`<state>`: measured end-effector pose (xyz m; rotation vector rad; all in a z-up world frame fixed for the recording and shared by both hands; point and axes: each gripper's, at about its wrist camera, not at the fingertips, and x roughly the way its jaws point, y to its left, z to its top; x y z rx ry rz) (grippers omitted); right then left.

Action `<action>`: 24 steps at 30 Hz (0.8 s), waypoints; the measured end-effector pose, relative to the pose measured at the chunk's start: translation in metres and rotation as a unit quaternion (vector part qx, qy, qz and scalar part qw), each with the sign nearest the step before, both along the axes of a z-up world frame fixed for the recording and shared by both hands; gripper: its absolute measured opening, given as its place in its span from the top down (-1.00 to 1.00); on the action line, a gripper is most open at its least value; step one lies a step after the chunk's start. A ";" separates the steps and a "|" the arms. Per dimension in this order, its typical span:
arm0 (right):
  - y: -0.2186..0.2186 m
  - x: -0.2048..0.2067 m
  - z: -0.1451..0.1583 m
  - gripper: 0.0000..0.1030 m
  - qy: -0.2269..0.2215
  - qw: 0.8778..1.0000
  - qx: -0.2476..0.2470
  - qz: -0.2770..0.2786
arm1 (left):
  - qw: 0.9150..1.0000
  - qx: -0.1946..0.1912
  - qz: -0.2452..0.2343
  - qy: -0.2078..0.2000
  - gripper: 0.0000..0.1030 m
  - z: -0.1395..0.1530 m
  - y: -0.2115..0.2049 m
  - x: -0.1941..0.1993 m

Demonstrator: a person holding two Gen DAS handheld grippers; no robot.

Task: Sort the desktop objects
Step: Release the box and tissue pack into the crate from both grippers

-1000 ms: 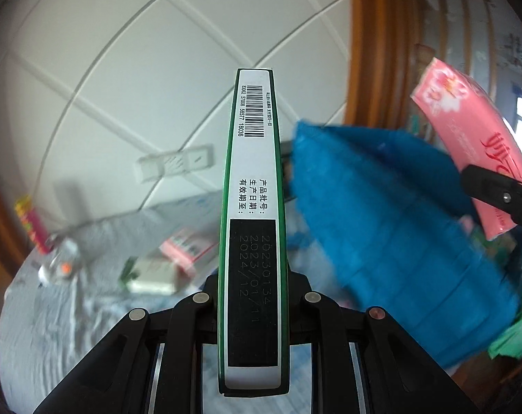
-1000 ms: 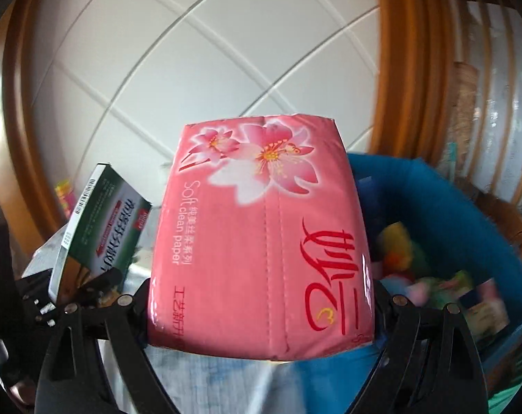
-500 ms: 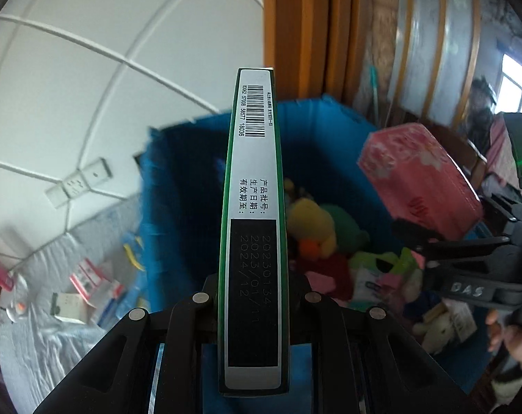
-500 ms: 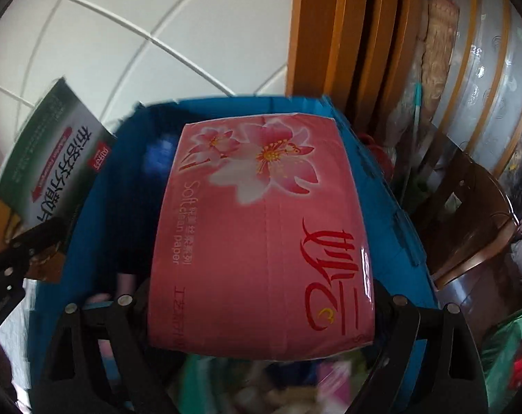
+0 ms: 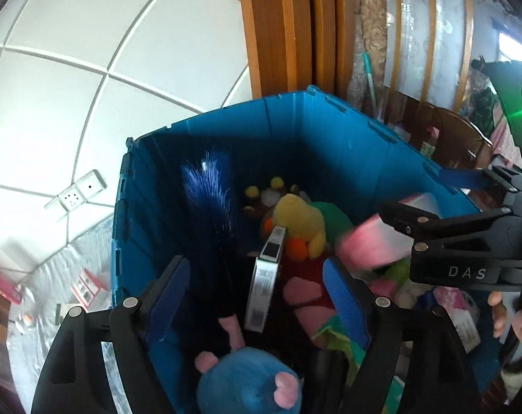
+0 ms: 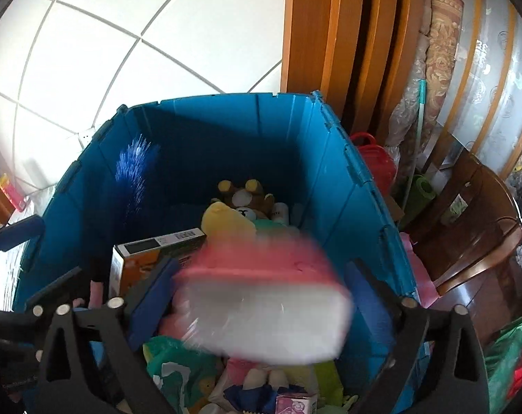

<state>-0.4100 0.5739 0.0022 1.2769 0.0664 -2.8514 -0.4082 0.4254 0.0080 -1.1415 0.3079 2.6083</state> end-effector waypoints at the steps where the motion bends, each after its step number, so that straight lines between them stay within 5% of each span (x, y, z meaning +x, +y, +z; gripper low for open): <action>1: 0.002 0.001 0.001 -0.94 0.002 1.000 0.001 -0.001 | 1.000 0.000 0.000 -0.002 -0.55 0.000 -0.001 0.001; 14: -0.005 0.036 0.014 -0.95 0.026 1.000 0.008 -0.014 | 1.000 0.022 -0.001 0.000 -0.65 0.014 -0.032 0.040; 24: -0.053 0.086 0.028 -0.95 0.052 0.999 -0.003 -0.013 | 0.999 0.045 0.007 0.028 -0.76 0.023 -0.089 0.080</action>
